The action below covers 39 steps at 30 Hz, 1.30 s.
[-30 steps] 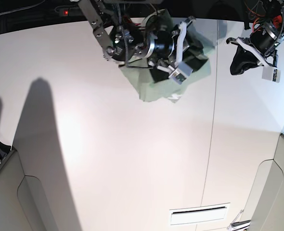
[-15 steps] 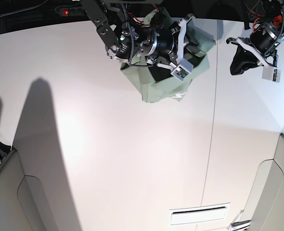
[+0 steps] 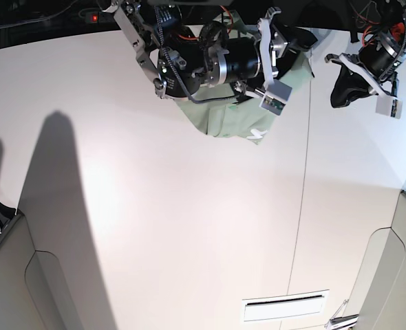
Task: Fold the T-shirt properly
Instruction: 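Carry the bundle with the right gripper toward the left gripper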
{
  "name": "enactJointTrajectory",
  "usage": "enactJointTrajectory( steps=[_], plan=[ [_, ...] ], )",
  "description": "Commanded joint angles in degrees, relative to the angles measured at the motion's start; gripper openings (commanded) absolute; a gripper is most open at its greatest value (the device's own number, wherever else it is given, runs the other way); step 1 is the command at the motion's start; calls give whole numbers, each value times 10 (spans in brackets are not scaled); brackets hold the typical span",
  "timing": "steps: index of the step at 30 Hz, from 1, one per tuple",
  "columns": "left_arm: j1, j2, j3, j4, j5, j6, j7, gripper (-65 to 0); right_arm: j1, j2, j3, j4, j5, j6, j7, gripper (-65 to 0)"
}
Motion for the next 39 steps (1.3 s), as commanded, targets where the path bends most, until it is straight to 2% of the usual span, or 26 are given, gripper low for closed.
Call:
enactJointTrajectory(
  steps=[1, 4, 9, 12, 14, 18, 20, 24, 36, 39],
  plan=[
    [0, -9, -2, 11, -10, -4, -8, -650, 8, -8, -2, 12, 11, 7, 10, -349],
    [0, -14, -2, 11, -10, -4, -9, -650, 16, -8, -2, 12, -1, 6, 11, -349],
    [0, -14, -2, 11, -10, -4, -9, -650, 15, -8, -2, 11, -62, 6, 40, -346],
    [0, -14, -2, 11, -10, -4, -9, -650, 15, -8, -4, 12, -52, 7, 46, -286],
    [0, -14, -2, 11, -10, -5, -9, -618, 15, -8, -11, 11, -41, 6, 46, -245],
    [1, -14, -2, 11, -10, -11, -9, -502, 15, -8, -26, 12, -40, 6, 45, -241],
    [1, -14, -2, 11, -10, -11, -8, -472, 15, -8, -28, 12, -40, 7, 36, -241],
    [1, -14, -2, 11, -9, -11, -8, -469, 15, -4, -28, 12, -38, 17, 3, -241],
    [1, -34, -2, 11, 5, -11, -8, -469, 15, 3, -28, 12, -48, 14, 9, -241],
    [1, -37, -2, 11, 5, -11, -8, -469, 15, 4, -28, 14, -25, 14, -10, -241]
  ],
)
